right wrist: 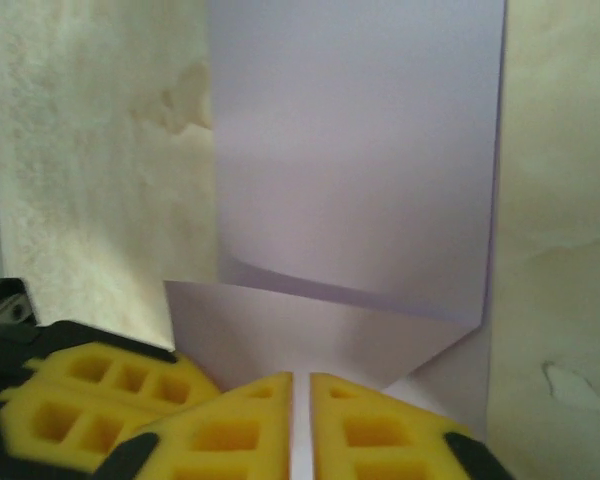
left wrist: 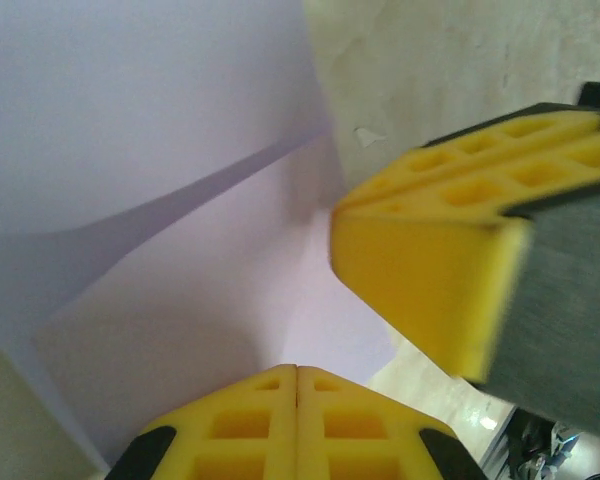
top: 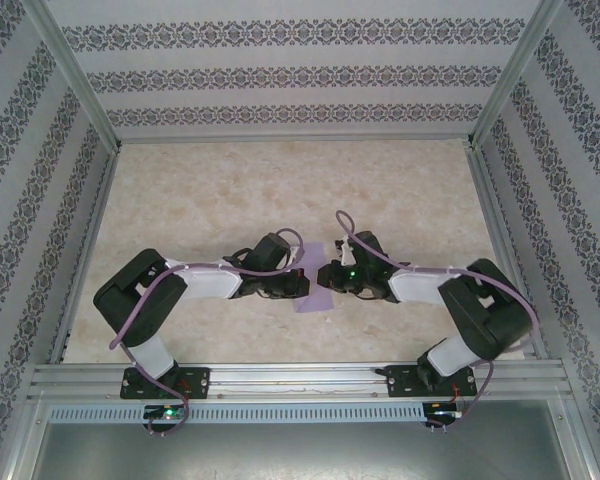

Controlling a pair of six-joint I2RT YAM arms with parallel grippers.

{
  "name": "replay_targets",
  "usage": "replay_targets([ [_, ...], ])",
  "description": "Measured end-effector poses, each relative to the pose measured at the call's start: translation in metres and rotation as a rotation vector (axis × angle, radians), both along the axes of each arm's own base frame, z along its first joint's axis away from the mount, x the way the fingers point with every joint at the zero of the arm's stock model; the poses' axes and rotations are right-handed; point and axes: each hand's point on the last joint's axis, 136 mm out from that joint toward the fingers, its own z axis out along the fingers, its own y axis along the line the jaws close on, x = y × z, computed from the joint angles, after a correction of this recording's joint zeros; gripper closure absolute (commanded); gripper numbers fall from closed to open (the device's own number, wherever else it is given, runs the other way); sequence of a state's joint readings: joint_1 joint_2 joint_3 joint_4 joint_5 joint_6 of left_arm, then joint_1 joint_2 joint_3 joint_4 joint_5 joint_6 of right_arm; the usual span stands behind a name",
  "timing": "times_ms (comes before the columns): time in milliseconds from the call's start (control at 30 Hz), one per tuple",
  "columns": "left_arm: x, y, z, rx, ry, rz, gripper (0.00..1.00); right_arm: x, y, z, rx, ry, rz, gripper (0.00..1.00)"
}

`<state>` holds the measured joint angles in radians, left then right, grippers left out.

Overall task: Fold a paper plane with a square sheet of paper (fold left side to right side)
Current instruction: Fold the triangle a second time at the center of the table.

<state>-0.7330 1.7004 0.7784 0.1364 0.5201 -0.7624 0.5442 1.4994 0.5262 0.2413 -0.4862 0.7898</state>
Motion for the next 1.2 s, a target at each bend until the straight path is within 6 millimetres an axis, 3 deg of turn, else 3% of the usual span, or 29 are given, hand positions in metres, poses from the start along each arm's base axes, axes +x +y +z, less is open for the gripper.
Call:
replay_targets([
  [133,0.001,0.002,0.015,-0.012,-0.029,0.001,0.91,0.002,-0.01,0.017,-0.008,-0.062,-0.012,0.75],
  [267,0.008,0.011,0.043,-0.048,-0.095,0.028,0.92,-0.003,-0.016,0.015,-0.024,-0.056,-0.01,0.91],
  [367,0.008,0.02,0.05,-0.056,-0.116,0.047,0.93,-0.01,-0.015,0.011,-0.034,-0.041,0.006,0.98],
  [667,-0.02,0.032,0.013,-0.031,-0.018,0.012,0.95,-0.02,0.004,0.004,-0.038,-0.02,0.063,0.99],
  [933,-0.016,0.024,0.009,-0.066,-0.019,-0.002,0.95,-0.021,0.007,0.002,-0.039,-0.012,0.068,1.0],
  [1200,-0.017,0.025,-0.013,-0.033,0.025,0.008,0.96,-0.023,0.01,0.002,-0.037,-0.012,0.077,1.0],
])
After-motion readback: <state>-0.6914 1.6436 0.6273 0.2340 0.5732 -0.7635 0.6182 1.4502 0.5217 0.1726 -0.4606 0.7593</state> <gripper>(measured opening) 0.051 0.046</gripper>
